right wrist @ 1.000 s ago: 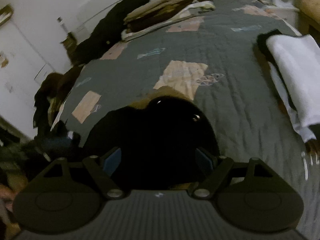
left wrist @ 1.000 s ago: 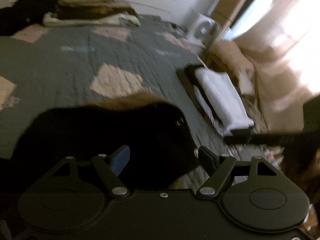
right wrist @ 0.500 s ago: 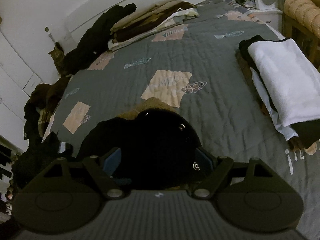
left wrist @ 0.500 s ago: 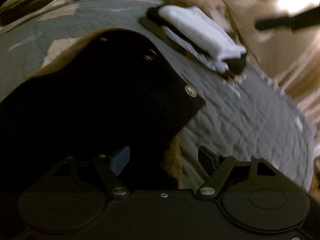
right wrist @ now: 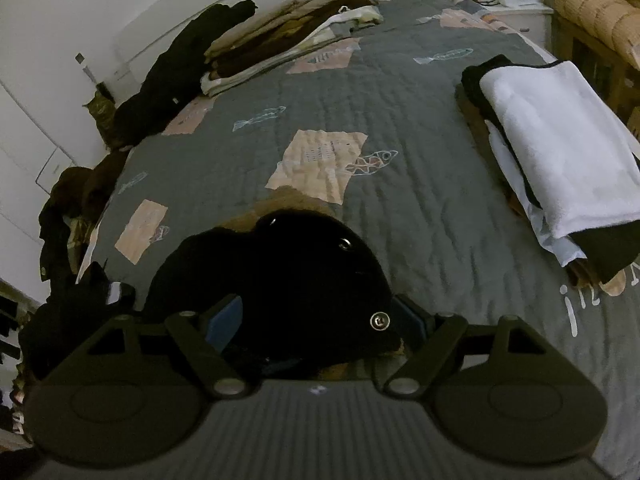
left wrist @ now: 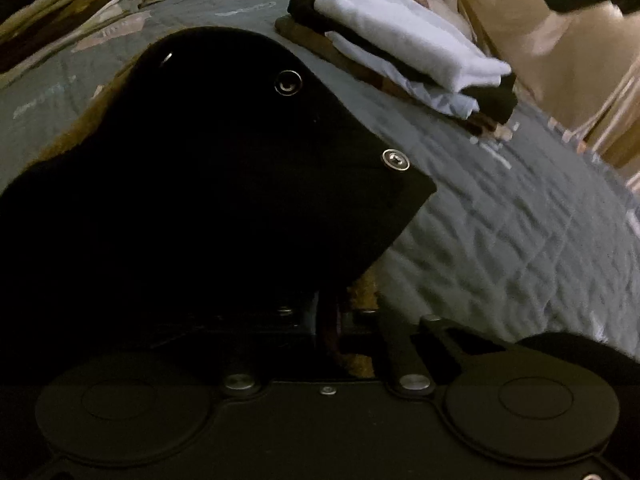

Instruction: Fold clothes

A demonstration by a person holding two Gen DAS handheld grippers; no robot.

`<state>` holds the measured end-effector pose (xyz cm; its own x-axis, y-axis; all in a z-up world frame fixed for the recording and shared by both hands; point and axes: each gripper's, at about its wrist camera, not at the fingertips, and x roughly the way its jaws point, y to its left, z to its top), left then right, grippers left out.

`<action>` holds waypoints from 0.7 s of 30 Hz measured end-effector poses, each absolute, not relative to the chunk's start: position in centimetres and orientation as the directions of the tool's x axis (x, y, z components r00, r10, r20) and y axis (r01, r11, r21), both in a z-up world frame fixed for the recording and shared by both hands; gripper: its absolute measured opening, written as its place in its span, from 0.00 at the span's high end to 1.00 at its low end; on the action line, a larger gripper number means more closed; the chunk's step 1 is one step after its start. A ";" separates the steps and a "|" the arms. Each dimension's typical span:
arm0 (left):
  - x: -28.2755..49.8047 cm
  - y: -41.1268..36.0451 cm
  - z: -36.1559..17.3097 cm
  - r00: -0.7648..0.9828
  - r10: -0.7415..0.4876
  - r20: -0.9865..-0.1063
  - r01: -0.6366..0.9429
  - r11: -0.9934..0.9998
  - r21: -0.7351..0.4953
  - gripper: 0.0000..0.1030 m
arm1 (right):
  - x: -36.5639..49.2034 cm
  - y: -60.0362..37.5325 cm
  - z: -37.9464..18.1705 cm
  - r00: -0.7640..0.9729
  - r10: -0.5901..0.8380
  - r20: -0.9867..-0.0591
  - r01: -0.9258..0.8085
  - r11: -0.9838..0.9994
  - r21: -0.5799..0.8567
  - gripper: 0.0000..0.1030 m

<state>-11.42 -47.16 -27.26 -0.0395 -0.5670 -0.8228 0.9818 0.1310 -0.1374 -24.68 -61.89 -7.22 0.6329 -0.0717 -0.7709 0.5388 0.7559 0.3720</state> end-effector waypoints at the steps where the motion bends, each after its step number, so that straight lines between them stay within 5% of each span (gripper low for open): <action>1: -11.4 -47.2 -27.1 -0.047 -0.574 -0.818 0.979 0.136 -0.152 0.97 | -24.8 -62.0 -7.2 0.635 -0.073 -0.769 0.540 0.754 0.374 0.21; 11: -15.8 -48.2 -23.6 -0.284 -0.644 -0.710 0.936 -0.024 -0.352 1.00 | -26.4 -63.1 -6.8 0.660 -0.087 -0.746 0.552 0.730 0.403 0.21; 14: -17.3 -48.2 -23.1 -0.175 -0.657 -0.733 0.977 -0.025 -0.211 0.99 | -26.9 -63.5 -6.8 0.665 -0.096 -0.741 0.555 0.728 0.403 0.21; 17: -17.8 -48.1 -23.2 -0.032 -0.670 -0.741 0.999 0.001 -0.044 0.85 | -27.4 -63.9 -7.0 0.666 -0.095 -0.740 0.560 0.719 0.412 0.21; 19: -17.9 -48.4 -23.5 0.017 -0.676 -0.737 1.000 0.001 0.022 0.58 | -27.5 -64.2 -7.3 0.664 -0.096 -0.741 0.566 0.712 0.415 0.21; 21: -17.9 -48.6 -23.8 0.065 -0.682 -0.729 0.996 0.001 0.088 0.53 | -27.7 -64.5 -7.6 0.662 -0.093 -0.744 0.572 0.704 0.421 0.21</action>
<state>-17.95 -48.65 -23.80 0.0647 -0.6819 -0.7286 0.9962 0.0010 0.0875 -27.68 -64.53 -7.60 0.6616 -0.0929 -0.7441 0.5721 0.7040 0.4208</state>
